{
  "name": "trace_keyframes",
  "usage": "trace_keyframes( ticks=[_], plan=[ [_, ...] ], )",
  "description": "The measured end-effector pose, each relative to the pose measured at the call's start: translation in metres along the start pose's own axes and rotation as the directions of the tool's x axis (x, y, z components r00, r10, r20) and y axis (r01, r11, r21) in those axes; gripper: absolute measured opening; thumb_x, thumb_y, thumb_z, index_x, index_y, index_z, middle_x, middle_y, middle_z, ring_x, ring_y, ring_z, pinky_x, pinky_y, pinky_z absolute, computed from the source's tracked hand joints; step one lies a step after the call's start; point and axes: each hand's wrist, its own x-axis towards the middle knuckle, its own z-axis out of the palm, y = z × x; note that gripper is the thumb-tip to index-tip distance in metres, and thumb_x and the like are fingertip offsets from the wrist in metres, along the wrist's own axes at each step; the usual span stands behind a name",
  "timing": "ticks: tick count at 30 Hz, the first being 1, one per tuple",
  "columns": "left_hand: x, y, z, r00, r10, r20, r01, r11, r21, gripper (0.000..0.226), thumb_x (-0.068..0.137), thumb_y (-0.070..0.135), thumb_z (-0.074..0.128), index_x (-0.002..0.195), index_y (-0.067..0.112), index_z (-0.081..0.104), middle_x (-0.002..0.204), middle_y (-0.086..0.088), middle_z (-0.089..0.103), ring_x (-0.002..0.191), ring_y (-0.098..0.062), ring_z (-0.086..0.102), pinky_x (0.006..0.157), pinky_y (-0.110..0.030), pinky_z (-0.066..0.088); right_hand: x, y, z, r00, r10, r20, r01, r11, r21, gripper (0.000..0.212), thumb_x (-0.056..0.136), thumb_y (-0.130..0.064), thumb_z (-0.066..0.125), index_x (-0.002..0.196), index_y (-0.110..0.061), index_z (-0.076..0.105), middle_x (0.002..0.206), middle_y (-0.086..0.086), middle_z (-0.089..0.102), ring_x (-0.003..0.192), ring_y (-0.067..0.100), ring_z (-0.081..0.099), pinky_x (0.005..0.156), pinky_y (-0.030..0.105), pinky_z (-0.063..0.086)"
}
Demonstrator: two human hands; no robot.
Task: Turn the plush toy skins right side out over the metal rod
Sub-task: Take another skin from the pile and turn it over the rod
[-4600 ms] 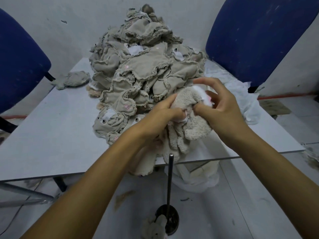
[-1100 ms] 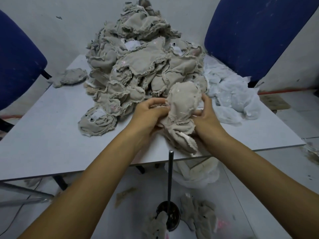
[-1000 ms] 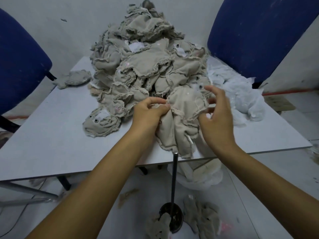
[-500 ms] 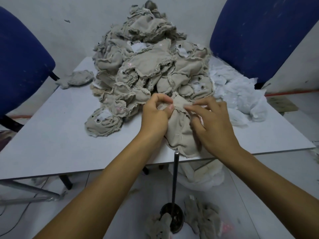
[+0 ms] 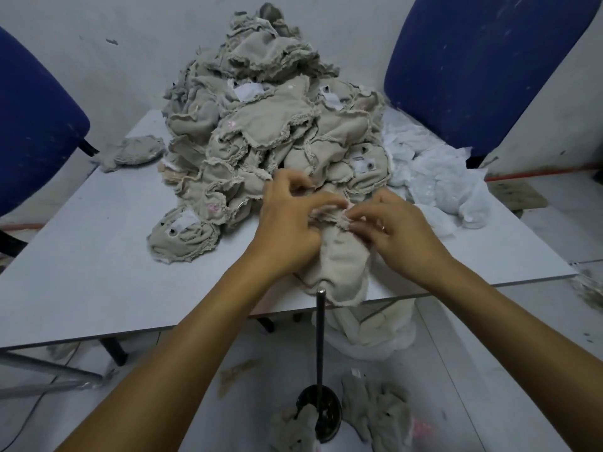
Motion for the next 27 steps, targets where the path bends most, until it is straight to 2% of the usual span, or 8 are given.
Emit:
trace_keyframes(
  ticks=[3, 6, 10, 14, 18, 22, 24, 27],
  plan=[
    [-0.003, 0.001, -0.004, 0.977, 0.081, 0.195, -0.078, 0.997, -0.025, 0.042, 0.082, 0.026, 0.066, 0.124, 0.022, 0.065, 0.143, 0.001, 0.039, 0.138, -0.019, 0.03, 0.117, -0.039, 0.026, 0.0, 0.0, -0.002, 0.994, 0.014, -0.11, -0.013, 1.0, 0.012, 0.018, 0.087, 0.002, 0.069, 0.098, -0.011, 0.075, 0.089, 0.001, 0.048, 0.075, 0.004, 0.049, 0.073, 0.008, 0.039],
    [0.0, -0.004, -0.005, 0.966, 0.141, 0.217, -0.159, 0.985, 0.071, 0.03, 0.088, 0.035, 0.073, 0.111, 0.017, 0.064, 0.14, 0.004, 0.047, 0.134, -0.018, 0.037, 0.112, -0.046, 0.03, 0.001, -0.004, -0.003, 0.998, 0.043, -0.046, -0.041, 0.998, 0.037, 0.02, 0.09, 0.001, 0.065, 0.096, -0.017, 0.072, 0.095, 0.003, 0.05, 0.084, 0.015, 0.055, 0.08, 0.024, 0.046],
    [-0.001, -0.006, -0.007, 0.98, 0.152, 0.129, -0.145, 0.988, -0.061, 0.018, 0.088, 0.021, 0.073, 0.092, 0.006, 0.065, 0.1, -0.004, 0.068, 0.097, -0.022, 0.059, 0.087, -0.043, 0.045, 0.002, -0.011, -0.007, 0.98, 0.05, 0.192, -0.084, 0.982, 0.172, 0.01, 0.099, -0.024, 0.058, 0.091, -0.027, 0.064, 0.101, 0.002, 0.051, 0.093, 0.014, 0.054, 0.083, 0.027, 0.043],
    [0.001, -0.009, -0.01, 0.997, 0.029, 0.071, -0.008, 0.961, -0.277, 0.013, 0.083, 0.014, 0.075, 0.08, 0.009, 0.063, 0.07, 0.005, 0.062, 0.069, -0.013, 0.055, 0.066, -0.032, 0.042, -0.001, -0.015, -0.011, 0.925, 0.051, 0.377, -0.176, 0.935, 0.307, 0.035, 0.083, -0.06, 0.065, 0.092, -0.026, 0.064, 0.106, -0.002, 0.054, 0.096, 0.011, 0.056, 0.085, 0.022, 0.046],
    [0.003, -0.007, -0.014, 0.984, 0.025, 0.174, 0.059, 0.886, -0.46, 0.013, 0.087, 0.015, 0.066, 0.078, 0.017, 0.057, 0.062, 0.015, 0.053, 0.058, -0.001, 0.046, 0.054, -0.017, 0.037, 0.004, -0.018, -0.014, 0.948, 0.013, 0.317, -0.114, 0.946, 0.302, 0.017, 0.08, -0.042, 0.076, 0.086, -0.029, 0.067, 0.096, -0.004, 0.06, 0.087, 0.011, 0.059, 0.081, 0.023, 0.048],
    [0.005, -0.002, -0.026, 0.909, 0.021, 0.417, 0.129, 0.936, -0.328, 0.027, 0.079, 0.033, 0.076, 0.092, 0.019, 0.057, 0.068, 0.006, 0.055, 0.046, 0.0, 0.043, 0.041, -0.015, 0.034, 0.002, -0.015, -0.008, 0.98, -0.049, 0.195, 0.005, 0.975, 0.22, 0.022, 0.091, -0.017, 0.07, 0.085, -0.038, 0.064, 0.09, -0.007, 0.058, 0.082, 0.004, 0.056, 0.075, 0.019, 0.042],
    [0.008, 0.0, -0.033, 0.869, -0.016, 0.495, 0.123, 0.975, -0.183, 0.039, 0.067, 0.035, 0.086, 0.093, 0.021, 0.061, 0.068, 0.01, 0.059, 0.051, -0.003, 0.05, 0.044, -0.019, 0.04, 0.001, -0.016, -0.003, 0.989, -0.032, 0.147, -0.002, 0.975, 0.223, 0.019, 0.097, -0.011, 0.06, 0.087, -0.026, 0.065, 0.09, 0.001, 0.056, 0.084, 0.012, 0.055, 0.078, 0.028, 0.041],
    [0.009, 0.001, -0.035, 0.839, 0.002, 0.544, 0.032, 0.998, -0.052, 0.016, 0.078, 0.015, 0.079, 0.084, 0.016, 0.064, 0.066, 0.002, 0.06, 0.051, -0.008, 0.055, 0.049, -0.026, 0.048, 0.002, -0.016, 0.001, 0.983, 0.031, 0.178, -0.072, 0.97, 0.23, 0.023, 0.102, -0.01, 0.049, 0.087, 0.002, 0.061, 0.089, 0.013, 0.051, 0.082, 0.017, 0.05, 0.079, 0.033, 0.039]
  ],
)
